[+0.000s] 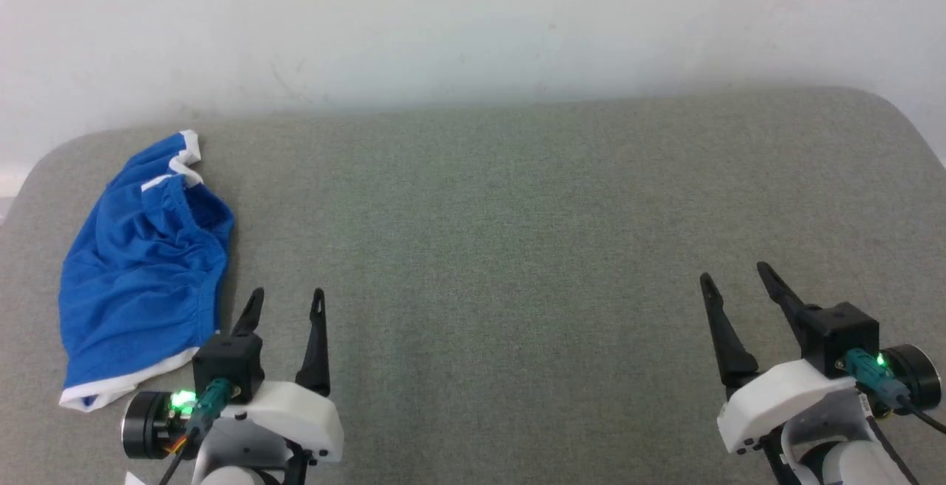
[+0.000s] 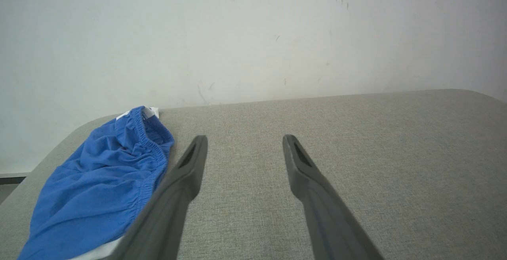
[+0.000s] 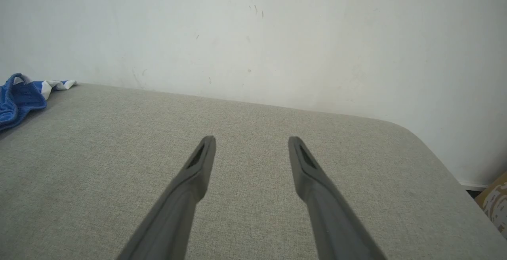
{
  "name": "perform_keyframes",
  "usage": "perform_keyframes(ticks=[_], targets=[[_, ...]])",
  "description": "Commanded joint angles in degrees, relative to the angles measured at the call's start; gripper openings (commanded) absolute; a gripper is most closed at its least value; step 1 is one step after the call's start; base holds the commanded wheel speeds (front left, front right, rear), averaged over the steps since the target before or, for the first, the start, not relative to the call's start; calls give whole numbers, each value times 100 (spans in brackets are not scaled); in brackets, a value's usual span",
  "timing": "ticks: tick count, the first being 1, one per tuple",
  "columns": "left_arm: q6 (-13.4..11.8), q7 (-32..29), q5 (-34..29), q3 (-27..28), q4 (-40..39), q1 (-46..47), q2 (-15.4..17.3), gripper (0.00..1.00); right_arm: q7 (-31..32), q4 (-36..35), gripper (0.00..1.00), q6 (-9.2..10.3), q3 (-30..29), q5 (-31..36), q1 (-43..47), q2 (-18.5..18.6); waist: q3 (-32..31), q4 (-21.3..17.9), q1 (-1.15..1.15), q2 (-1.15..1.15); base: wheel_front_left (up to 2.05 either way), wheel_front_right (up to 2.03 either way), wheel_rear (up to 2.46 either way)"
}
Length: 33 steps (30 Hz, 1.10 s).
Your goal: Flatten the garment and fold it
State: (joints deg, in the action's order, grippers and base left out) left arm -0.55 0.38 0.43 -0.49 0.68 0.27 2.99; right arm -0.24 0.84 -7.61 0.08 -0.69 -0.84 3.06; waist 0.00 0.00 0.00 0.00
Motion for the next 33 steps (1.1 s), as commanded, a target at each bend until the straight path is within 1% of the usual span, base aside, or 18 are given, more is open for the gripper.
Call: perform_keyframes(ticks=[1, 10, 17, 33], targets=[[-23, 44, 50, -27, 17, -4, -1, 100, -61, 30, 100, 1, -19, -75, 33, -2, -1, 0, 0, 0, 0, 0, 0], [-65, 152, 122, -88, 64, -2, -1, 100, -168, 100, 100, 2, -55, -176, 76, -3, -7, 29, 0, 0, 0, 0, 0], [-96, 236, 164, -111, 95, -6, -2, 100, -252, 165, 100, 2, -69, -247, 96, -4, -8, 138, 0, 0, 0, 0, 0], [-160, 428, 257, -116, 150, -25, -3, 100, -443, 291, 100, 4, -99, -402, 158, -6, -7, 665, 0, 0, 0, 0, 0]])
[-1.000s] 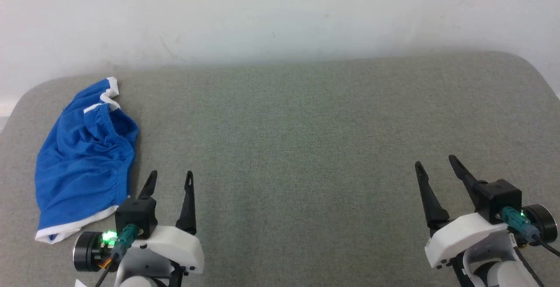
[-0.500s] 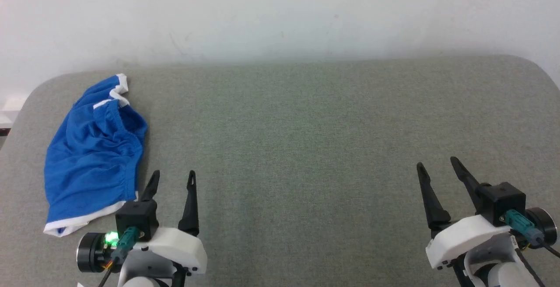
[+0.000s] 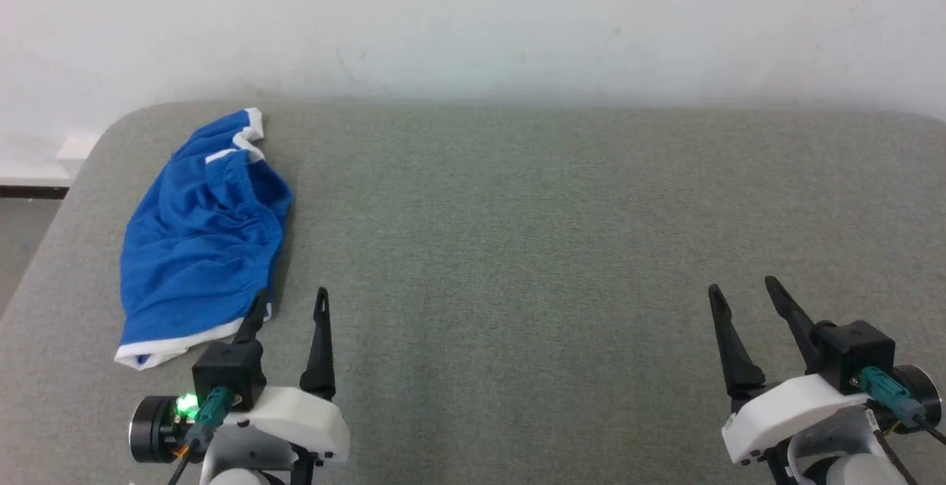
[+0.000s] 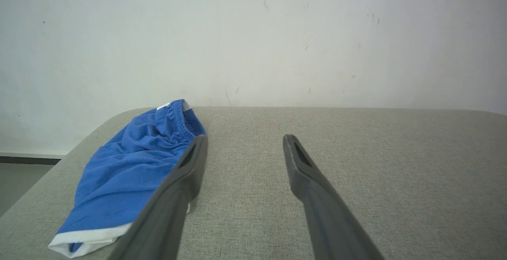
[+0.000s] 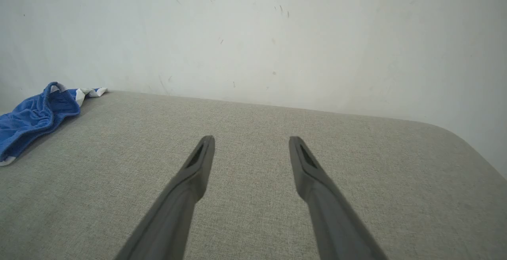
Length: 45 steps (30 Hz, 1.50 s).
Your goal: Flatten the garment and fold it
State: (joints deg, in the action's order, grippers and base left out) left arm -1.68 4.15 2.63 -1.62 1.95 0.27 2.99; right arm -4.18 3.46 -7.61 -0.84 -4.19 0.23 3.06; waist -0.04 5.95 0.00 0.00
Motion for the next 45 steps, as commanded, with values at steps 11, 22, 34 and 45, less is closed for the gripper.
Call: perform_keyframes(ticks=[11, 22, 34, 45], targets=[[-95, 183, 117, -29, 52, -38, -5, 100, -181, 129, 100, 5, -14, -149, 98, -8, 6, 514, 0, 0, 0, 0, 0], [-151, 315, 192, -59, 79, -56, -6, 100, -313, 224, 100, 6, -24, -232, 138, -9, 30, 906, 0, 0, 0, 0, 0], [-219, 447, 279, -101, 111, -87, -7, 100, -444, 323, 100, 7, -15, -327, 172, -11, 34, 1245, 0, 0, 0, 0, 0], [-272, 578, 355, -124, 138, -120, -8, 100, -576, 393, 100, 8, -7, -401, 221, -13, 45, 1533, 0, 0, 0, 0, 0]])
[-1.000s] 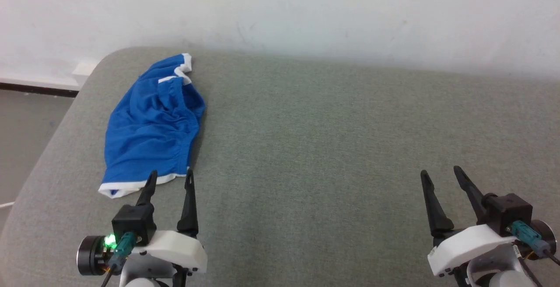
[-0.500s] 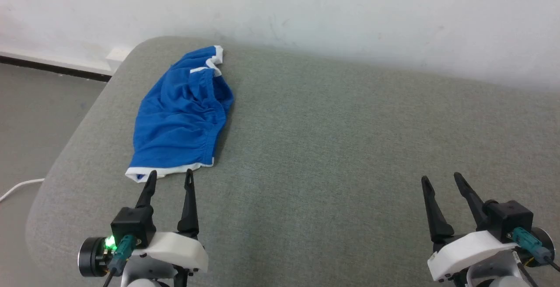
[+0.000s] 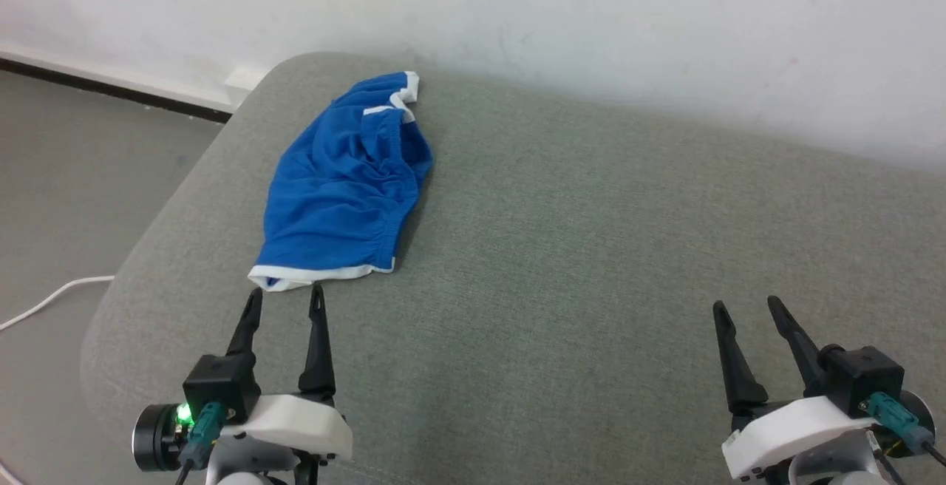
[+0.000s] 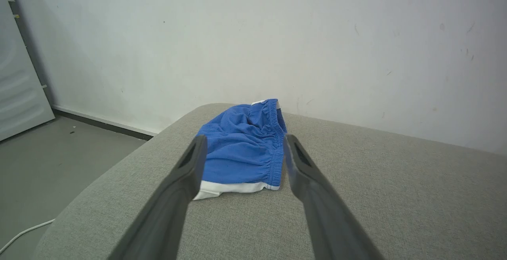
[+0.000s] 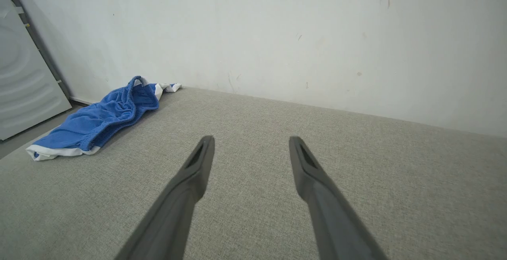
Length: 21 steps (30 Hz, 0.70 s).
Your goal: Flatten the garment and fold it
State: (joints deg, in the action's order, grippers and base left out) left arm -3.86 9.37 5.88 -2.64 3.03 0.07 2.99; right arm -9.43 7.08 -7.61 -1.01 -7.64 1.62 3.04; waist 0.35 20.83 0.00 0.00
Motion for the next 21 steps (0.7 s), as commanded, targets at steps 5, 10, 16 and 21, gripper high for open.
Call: perform_keyframes(ticks=[5, 10, 16, 21], targets=[[-82, 116, 67, -42, 54, -111, -8, 100, -110, 78, 100, 8, 1, -65, 91, -11, 10, 174, 0, 0, 0, 0, 0], [-110, 176, 110, -56, 76, -123, -9, 100, -170, 123, 100, 9, -2, -72, 96, -12, 8, 298, 0, 0, 0, 0, 0], [-134, 248, 162, -65, 103, -120, -9, 100, -242, 140, 100, 9, 0, -22, 104, -13, 9, 438, 0, 0, 0, 0, 0], [-163, 308, 197, -87, 122, -125, -10, 100, -302, 153, 100, 10, 6, -38, 123, -13, -3, 555, 0, 0, 0, 0, 0]])
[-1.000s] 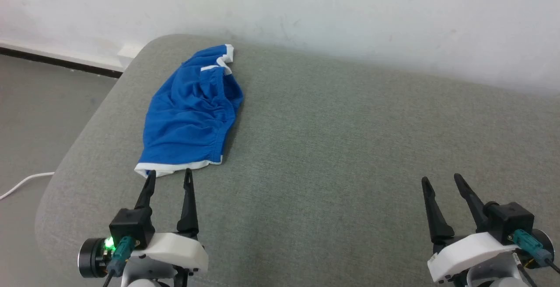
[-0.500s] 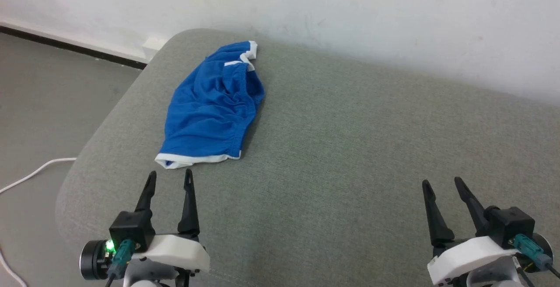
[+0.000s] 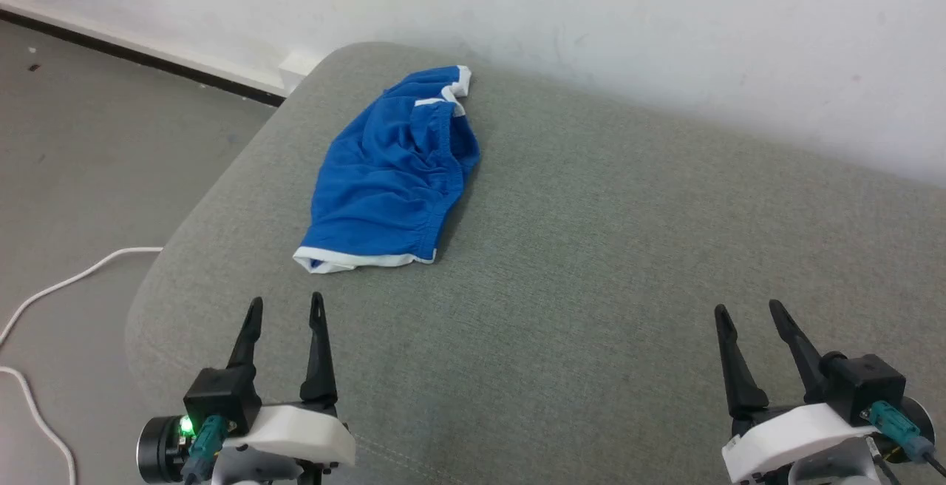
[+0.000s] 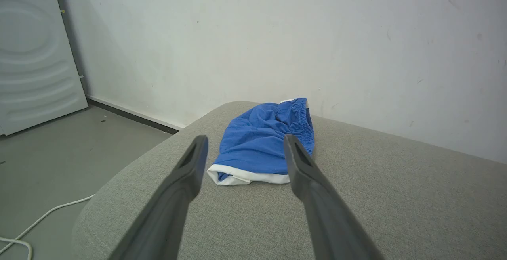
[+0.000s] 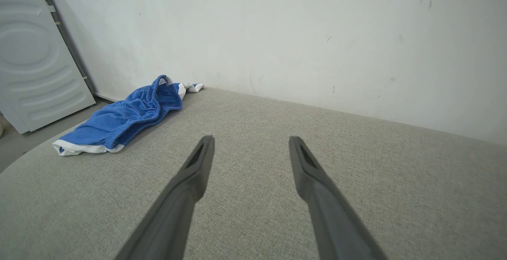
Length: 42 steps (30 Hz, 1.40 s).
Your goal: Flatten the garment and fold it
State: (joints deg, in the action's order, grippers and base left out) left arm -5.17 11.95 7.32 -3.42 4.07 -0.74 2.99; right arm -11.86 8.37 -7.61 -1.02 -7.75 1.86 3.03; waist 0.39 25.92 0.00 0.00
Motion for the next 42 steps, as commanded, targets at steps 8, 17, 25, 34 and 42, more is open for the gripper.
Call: perform_keyframes(ticks=[8, 17, 25, 34, 42], targets=[[-82, 146, 96, -29, 28, -62, -10, 100, -155, 49, 100, 11, 15, -32, 117, -13, -31, 228, 0, 0, 0, 0, 0], [-137, 254, 161, -46, 75, -85, -11, 100, -261, 48, 100, 12, 14, -47, 119, -14, -51, 399, 0, 0, 0, 0, 0], [-162, 305, 222, -73, 149, -101, -12, 100, -276, 44, 100, 12, 19, -81, 110, -15, -52, 460, 0, 0, 0, 0, 0], [-32, 305, 146, -116, 379, -5, 16, 100, -237, 23, 100, 12, 44, -82, 77, -15, -7, 417, 0, 0, 0, 0, 0], [575, -410, 576, -50, 1453, 1660, 310, 100, -52, -171, 100, 12, 47, 100, -118, -15, 409, 137, 0, 0, 0, 0, 0]])
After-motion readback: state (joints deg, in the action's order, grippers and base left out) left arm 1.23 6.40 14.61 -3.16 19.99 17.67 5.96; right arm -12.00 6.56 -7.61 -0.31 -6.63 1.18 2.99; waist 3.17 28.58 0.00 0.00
